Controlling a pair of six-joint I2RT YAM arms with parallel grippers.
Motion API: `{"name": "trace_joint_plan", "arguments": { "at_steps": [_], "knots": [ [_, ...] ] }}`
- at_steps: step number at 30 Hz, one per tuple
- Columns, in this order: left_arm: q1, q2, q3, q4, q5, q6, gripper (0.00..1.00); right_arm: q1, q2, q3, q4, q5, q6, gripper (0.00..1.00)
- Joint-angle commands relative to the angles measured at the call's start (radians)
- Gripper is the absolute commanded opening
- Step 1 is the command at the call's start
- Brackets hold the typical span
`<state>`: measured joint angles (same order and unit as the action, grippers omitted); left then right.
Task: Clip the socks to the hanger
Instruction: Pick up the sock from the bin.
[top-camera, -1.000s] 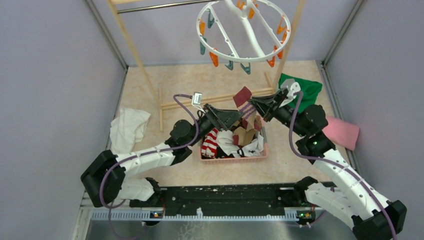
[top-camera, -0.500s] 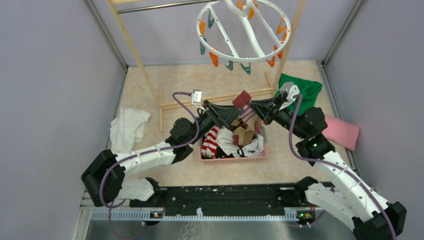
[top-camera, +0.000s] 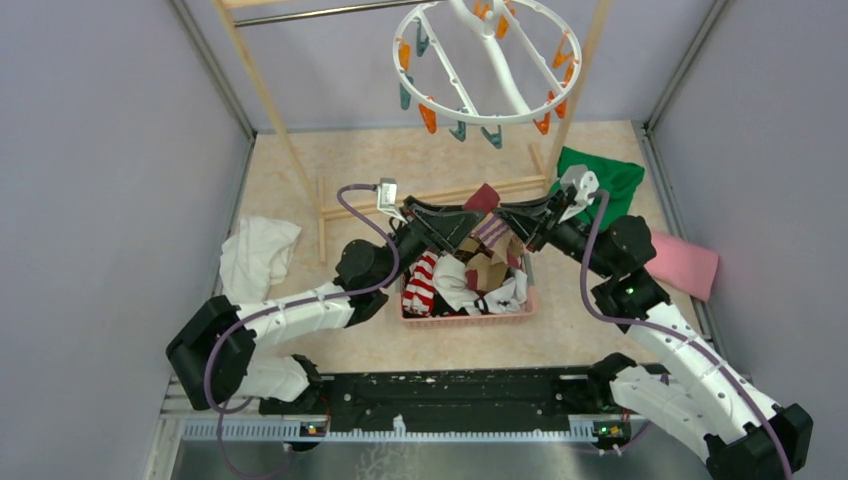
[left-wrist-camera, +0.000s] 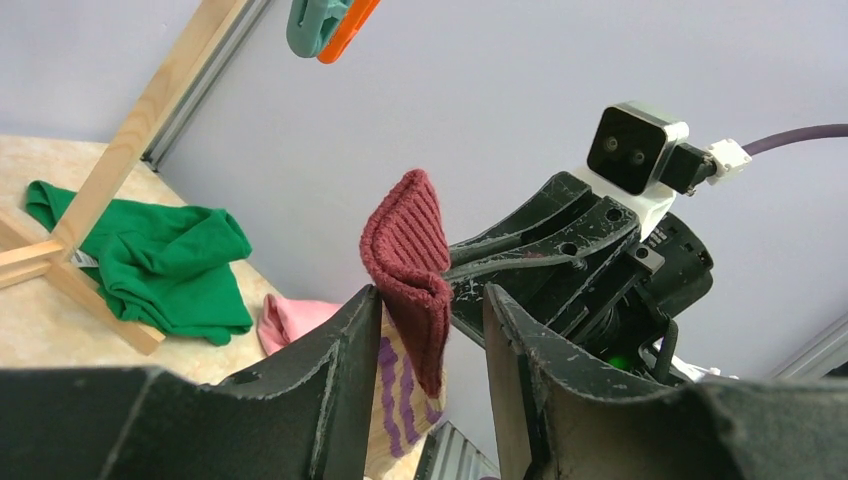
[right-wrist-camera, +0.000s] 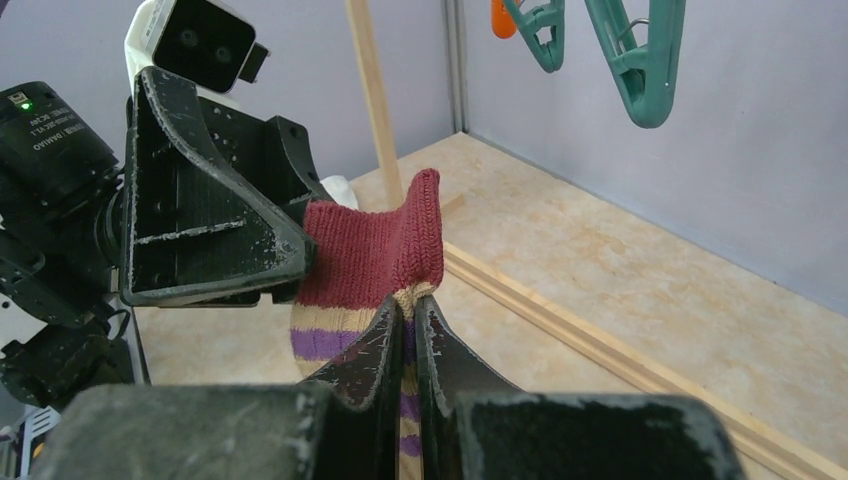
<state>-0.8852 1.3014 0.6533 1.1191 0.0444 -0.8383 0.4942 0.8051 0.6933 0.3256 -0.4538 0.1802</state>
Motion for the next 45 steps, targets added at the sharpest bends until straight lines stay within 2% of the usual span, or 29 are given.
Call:
{"name": "trace_joint_plan", "arguments": {
  "at_steps": [1,3,5,8,11,12,14,16,19,22,26,33,38,45],
  "knots": [
    [-0.003,0.015,0.009,0.099,0.017,0.021,0.48,-0.005,-0.019,-0.006,0.062,-0.020,0.017,0.00],
    [-0.003,0.024,0.022,0.093,0.022,0.022,0.45,-0.006,-0.019,-0.008,0.063,-0.017,0.017,0.00],
    [-0.003,0.033,0.029,0.094,0.029,0.022,0.35,-0.006,-0.019,-0.008,0.066,-0.012,0.018,0.00],
    [-0.003,0.030,0.028,0.103,0.034,0.032,0.03,-0.007,-0.022,-0.008,0.058,-0.002,0.018,0.00],
    [-0.003,-0.004,-0.008,0.134,0.047,0.105,0.00,-0.013,-0.031,-0.006,0.034,-0.001,0.009,0.00],
    [-0.001,-0.026,-0.021,0.135,0.057,0.150,0.00,-0.015,-0.037,-0.003,0.018,-0.006,-0.001,0.08],
    [0.003,-0.087,-0.029,0.071,0.117,0.292,0.00,-0.019,-0.051,0.013,-0.027,-0.048,-0.075,0.33],
    [0.009,-0.156,0.007,-0.120,0.213,0.471,0.00,-0.019,-0.060,0.039,-0.093,-0.145,-0.165,0.55],
    [0.009,-0.236,0.122,-0.539,0.304,0.775,0.00,-0.019,-0.052,0.090,-0.217,-0.295,-0.283,0.74],
    [0.009,-0.290,0.201,-0.831,0.340,1.009,0.00,-0.020,-0.024,0.126,-0.282,-0.392,-0.328,0.83],
    [0.012,-0.316,0.230,-0.909,0.430,1.144,0.00,-0.019,0.015,0.145,-0.265,-0.433,-0.352,0.84],
    [0.012,-0.243,0.298,-0.935,0.523,1.156,0.00,-0.019,0.097,0.206,-0.261,-0.555,-0.381,0.79],
    [0.012,-0.227,0.303,-0.912,0.518,1.154,0.00,-0.019,0.123,0.237,-0.301,-0.613,-0.405,0.64],
    [0.013,-0.244,0.269,-0.866,0.496,1.128,0.00,-0.019,0.097,0.242,-0.367,-0.585,-0.456,0.46]
  ]
}}
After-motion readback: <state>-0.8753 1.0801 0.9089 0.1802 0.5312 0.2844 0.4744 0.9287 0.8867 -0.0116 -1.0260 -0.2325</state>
